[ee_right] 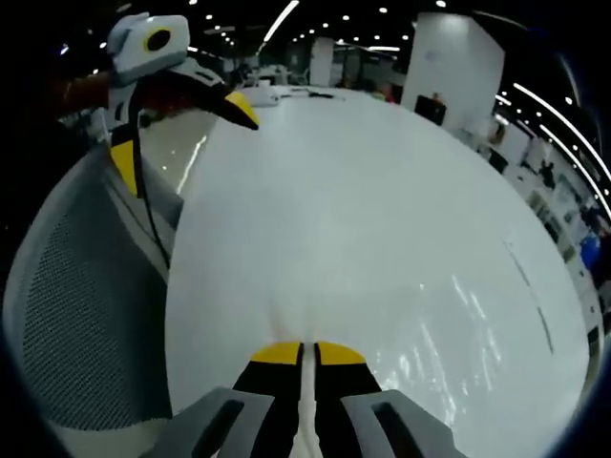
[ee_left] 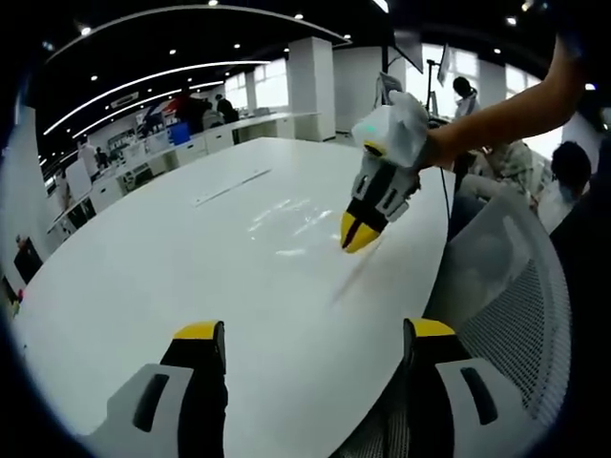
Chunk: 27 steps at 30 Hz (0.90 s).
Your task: Open the resealable bag by pulling the two sides of the seal apart until the entire bag opening is separated and visibly accessible.
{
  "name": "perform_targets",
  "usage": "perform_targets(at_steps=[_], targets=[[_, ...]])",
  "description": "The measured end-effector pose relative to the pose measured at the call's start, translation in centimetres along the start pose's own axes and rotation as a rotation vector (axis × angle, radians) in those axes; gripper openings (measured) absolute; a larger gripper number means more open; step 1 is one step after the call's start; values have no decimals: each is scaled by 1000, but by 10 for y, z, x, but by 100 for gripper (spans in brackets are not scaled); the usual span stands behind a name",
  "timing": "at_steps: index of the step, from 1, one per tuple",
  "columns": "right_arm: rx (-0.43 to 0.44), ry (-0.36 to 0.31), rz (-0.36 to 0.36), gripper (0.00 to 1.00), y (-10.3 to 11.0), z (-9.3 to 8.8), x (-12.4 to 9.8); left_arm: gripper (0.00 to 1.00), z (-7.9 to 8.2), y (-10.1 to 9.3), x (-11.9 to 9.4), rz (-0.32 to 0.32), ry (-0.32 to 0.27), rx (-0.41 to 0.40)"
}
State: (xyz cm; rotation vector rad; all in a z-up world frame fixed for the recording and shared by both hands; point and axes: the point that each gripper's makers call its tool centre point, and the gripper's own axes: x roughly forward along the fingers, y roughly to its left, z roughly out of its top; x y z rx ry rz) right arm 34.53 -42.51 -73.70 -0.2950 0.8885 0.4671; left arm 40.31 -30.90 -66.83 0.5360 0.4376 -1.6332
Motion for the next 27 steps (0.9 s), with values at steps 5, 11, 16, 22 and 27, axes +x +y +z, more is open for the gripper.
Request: perform_targets(at_steps=[5, 11, 16, 22, 27], targets=[[-6, -4, 19, 0, 8, 4, -2, 72, 0, -4, 1, -8, 2, 5], [-17, -6, 60, 0, 23, 9, -3, 71, 4, -10, 6, -23, 7, 34], [-27, -3, 90, 0, 34, 13, -4, 70, 8, -7, 8, 5, 6, 81], [-33, -7, 116, 0, 46, 16, -4, 70, 13, -10, 11, -3, 2, 119], [-32, -14, 130, 0, 53, 20, -6, 70, 15, -14, 15, -18, -5, 102]])
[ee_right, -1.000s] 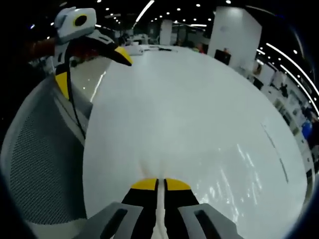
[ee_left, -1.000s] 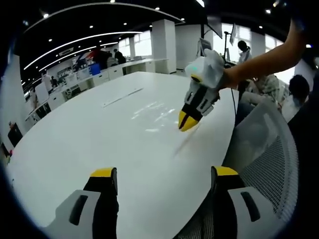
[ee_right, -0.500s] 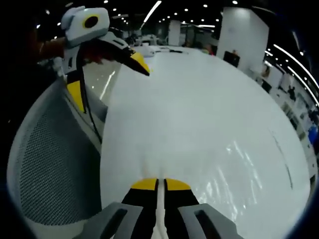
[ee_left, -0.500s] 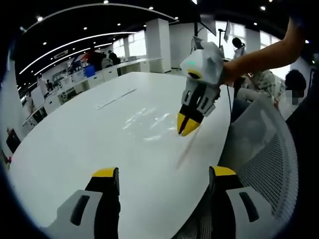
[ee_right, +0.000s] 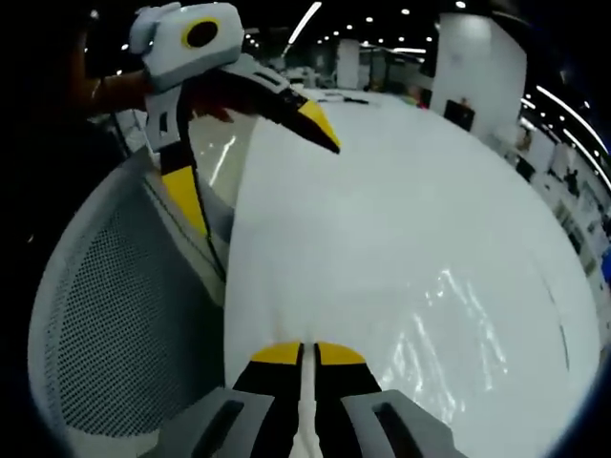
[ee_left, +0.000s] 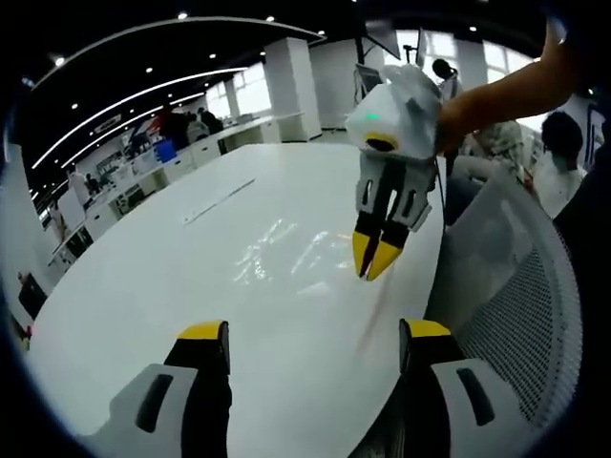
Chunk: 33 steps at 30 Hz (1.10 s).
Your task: Open the resealable bag by pulling the two sides of the seal apart until the entire bag opening is separated and visibly accessible.
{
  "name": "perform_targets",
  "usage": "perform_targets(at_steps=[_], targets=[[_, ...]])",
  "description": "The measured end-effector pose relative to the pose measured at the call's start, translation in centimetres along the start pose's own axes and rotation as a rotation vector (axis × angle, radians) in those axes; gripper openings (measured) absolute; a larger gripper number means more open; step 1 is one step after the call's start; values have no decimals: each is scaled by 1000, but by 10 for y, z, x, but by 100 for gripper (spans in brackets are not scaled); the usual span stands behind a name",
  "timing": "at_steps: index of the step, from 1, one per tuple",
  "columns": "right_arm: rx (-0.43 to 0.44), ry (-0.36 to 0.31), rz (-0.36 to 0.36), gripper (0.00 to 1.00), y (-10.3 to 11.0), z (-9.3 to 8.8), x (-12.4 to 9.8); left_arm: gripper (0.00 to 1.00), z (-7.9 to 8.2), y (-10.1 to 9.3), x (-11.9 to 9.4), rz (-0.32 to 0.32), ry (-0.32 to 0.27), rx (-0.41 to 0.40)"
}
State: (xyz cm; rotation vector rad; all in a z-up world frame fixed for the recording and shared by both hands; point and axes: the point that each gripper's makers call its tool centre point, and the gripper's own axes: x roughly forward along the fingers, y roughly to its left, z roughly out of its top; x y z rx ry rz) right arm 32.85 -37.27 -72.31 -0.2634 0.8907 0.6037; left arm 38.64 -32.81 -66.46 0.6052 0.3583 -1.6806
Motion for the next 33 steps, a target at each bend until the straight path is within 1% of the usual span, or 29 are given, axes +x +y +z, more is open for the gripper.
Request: perform_targets(at_steps=[1, 3, 6, 8, 10, 12, 14, 16, 18, 21, 25, 33], targets=[[3, -6, 1, 0, 2, 2, -1, 70, 1, -2, 1, -8, -7, -13], [2, -12, 4, 0, 4, 5, -2, 69, 2, -2, 2, -13, -9, -12], [1, -25, 0, 0, 7, 9, -5, 68, 0, -3, 2, -20, 9, 22], [17, -48, -11, 0, 10, 13, -6, 67, -2, -3, 2, -20, 17, 35], [16, -52, -9, 0, 13, 14, -6, 66, -3, -5, 3, -27, 23, 44], [16, -54, -12, 0, 14, 14, -5, 66, -7, -9, 5, -38, 37, 74], [18, -57, -8, 0, 17, 15, -5, 65, -6, -11, 6, -48, 33, 72], [21, -64, -4, 0, 19, 17, -4, 65, -4, -16, 8, -72, 20, 54], [18, -69, -1, 0, 22, 20, -4, 64, -2, -21, 9, -88, 18, 57], [8, -70, 10, 0, 25, 21, -4, 60, 2, -28, 12, -108, 22, 83], [0, -67, 21, 0, 29, 21, -2, 53, 9, -37, 19, -151, 15, 128], [-8, -71, 47, 0, 36, 23, 0, 45, 9, -42, 23, -195, 27, 203]])
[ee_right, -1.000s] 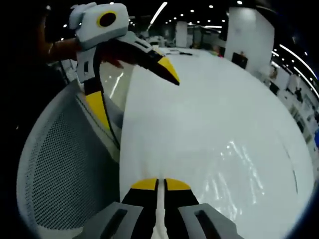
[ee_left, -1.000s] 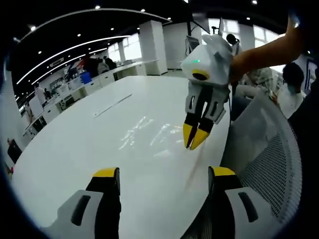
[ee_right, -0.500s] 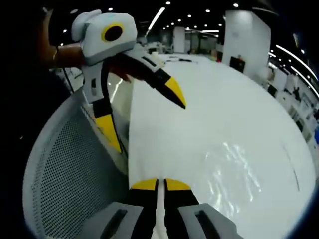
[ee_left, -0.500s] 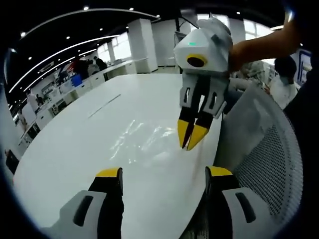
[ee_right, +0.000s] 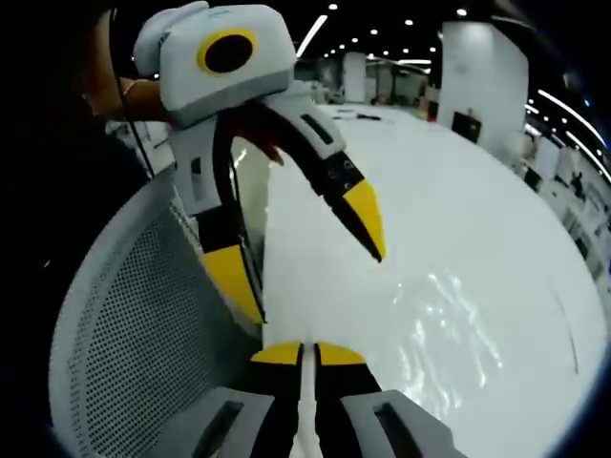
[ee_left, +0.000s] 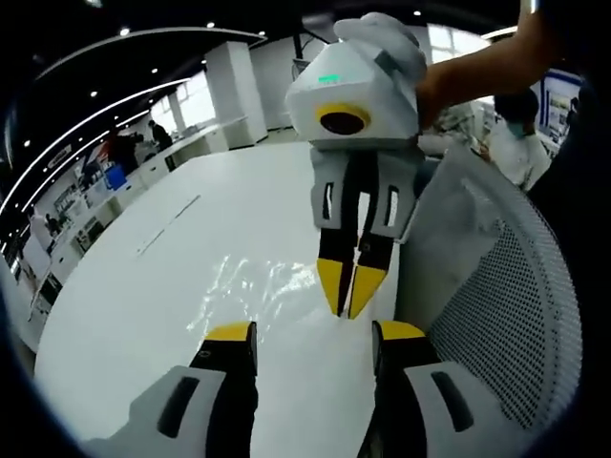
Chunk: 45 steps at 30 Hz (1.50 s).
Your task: Open the resealable bag by pulling the two sides of the seal apart until the entire bag opening is separated and visibly accessible.
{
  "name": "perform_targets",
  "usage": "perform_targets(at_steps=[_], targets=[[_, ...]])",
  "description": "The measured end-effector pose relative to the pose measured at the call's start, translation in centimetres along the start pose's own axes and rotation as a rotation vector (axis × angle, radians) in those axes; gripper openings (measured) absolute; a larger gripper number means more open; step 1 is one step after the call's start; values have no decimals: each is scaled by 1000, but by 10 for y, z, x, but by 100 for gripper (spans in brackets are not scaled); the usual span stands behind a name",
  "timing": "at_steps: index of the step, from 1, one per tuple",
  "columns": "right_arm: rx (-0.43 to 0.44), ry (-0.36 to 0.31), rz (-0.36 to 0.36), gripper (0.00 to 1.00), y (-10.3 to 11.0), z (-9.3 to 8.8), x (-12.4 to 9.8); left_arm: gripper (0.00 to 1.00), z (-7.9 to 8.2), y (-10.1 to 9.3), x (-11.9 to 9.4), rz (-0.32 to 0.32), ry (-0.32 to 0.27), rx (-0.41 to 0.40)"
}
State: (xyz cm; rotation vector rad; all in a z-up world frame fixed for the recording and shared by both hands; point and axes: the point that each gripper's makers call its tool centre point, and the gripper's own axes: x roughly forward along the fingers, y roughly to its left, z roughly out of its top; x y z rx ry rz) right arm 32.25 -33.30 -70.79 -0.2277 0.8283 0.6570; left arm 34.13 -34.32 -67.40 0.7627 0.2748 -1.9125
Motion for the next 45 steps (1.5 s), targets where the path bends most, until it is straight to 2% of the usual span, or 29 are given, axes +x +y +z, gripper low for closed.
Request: perform_targets(at_steps=[5, 7, 10, 13, 17, 29, 37, 41, 45], targets=[[-6, 2, 8, 0, 1, 1, 1, 36, -4, -5, 2, -28, 20, 30], [-9, 2, 14, 0, 3, 2, 1, 29, -7, -8, 4, -39, 31, 49], [-18, 4, 23, 0, 6, 4, 2, 18, -14, -12, 5, -55, 83, 81], [-24, 6, 29, 0, 8, 5, 2, 10, -13, -17, 6, -62, 85, 109], [-27, 9, 33, 0, 10, 6, 4, 11, -13, -21, 7, -75, 94, 129], [-38, 14, 39, 0, 12, 8, 4, 2, -22, -25, 9, -110, 146, 192], [-40, 18, 38, 0, 13, 7, 6, 0, -24, -28, 8, -124, 149, 198], [-17, 5, 14, 1, 10, 9, 6, 0, -24, -27, 8, -128, 147, 216], [-17, 3, -16, 2, 8, 5, 4, 0, -23, -24, 8, -130, 133, 185]])
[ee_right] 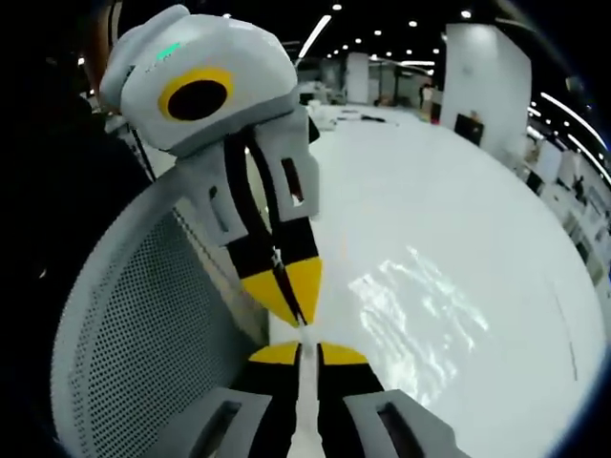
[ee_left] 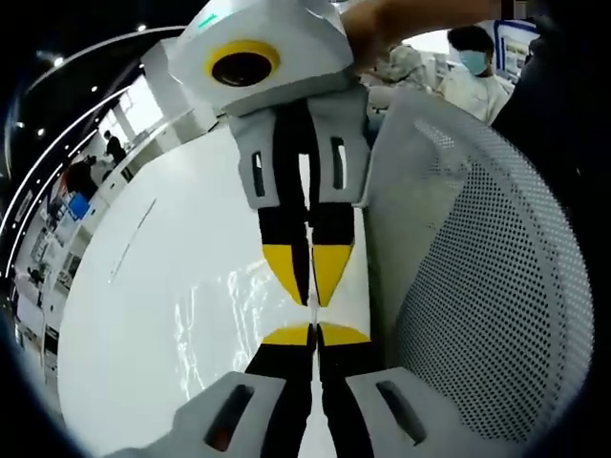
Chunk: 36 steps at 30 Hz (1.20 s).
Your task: Open the resealable bag by pulling the two sides of the seal apart until the entire bag opening is separated and visibly accessible.
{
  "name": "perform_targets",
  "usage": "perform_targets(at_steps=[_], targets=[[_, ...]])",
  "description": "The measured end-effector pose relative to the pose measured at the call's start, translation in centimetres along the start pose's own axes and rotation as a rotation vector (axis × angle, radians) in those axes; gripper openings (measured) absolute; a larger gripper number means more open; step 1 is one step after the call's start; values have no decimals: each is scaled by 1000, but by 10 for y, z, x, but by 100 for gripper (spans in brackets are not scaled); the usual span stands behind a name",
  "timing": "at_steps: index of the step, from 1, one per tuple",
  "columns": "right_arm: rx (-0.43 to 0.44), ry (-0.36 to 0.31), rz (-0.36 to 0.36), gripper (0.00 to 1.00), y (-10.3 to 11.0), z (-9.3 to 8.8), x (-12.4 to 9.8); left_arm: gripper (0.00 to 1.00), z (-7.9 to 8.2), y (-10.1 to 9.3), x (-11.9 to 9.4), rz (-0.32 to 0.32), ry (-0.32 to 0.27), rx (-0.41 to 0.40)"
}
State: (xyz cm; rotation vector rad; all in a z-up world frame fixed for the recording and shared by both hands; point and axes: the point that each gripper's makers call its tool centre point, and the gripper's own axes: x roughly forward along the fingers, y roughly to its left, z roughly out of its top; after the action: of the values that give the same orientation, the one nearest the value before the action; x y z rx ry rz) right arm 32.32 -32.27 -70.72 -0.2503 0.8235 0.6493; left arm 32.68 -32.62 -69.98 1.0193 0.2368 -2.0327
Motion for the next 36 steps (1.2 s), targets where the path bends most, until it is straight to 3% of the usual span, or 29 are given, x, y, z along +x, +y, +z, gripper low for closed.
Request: perform_targets(at_steps=[9, 17, 36], targets=[[-28, -16, -27, 3, 0, 2, 1, 0, 3, -1, -2, -10, -31, -91], [-76, -4, -5, 0, 5, 3, 5, 0, 2, -3, -3, -16, -42, -112], [-63, 19, 2, 0, 6, 3, 6, 0, 0, -5, 4, -4, 14, -27]])
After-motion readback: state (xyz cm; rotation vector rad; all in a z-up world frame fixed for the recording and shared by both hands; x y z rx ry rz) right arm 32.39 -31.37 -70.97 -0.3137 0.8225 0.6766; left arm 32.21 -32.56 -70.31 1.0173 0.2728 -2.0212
